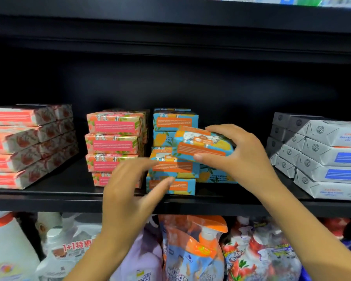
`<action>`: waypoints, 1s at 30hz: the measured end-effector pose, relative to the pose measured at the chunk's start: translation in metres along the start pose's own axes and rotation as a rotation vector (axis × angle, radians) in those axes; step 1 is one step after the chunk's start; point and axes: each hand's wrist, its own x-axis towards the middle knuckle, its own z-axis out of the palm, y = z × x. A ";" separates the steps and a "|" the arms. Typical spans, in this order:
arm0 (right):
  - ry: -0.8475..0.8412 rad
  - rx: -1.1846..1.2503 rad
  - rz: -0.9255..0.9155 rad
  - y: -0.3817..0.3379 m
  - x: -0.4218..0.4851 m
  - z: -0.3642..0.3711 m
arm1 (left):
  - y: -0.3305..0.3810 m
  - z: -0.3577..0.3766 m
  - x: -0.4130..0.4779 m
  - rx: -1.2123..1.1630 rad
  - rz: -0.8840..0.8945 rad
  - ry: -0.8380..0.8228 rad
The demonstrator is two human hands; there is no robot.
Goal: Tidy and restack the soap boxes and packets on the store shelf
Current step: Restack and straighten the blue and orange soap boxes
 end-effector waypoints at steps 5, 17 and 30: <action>0.150 0.113 0.065 0.027 -0.027 -0.018 | -0.001 0.003 0.039 0.196 -0.003 -0.404; 0.215 0.116 0.101 0.058 -0.064 -0.017 | -0.006 0.008 0.044 0.378 0.133 -0.528; 0.010 -0.040 0.101 0.077 -0.006 -0.014 | 0.003 -0.010 0.012 0.076 0.062 -0.270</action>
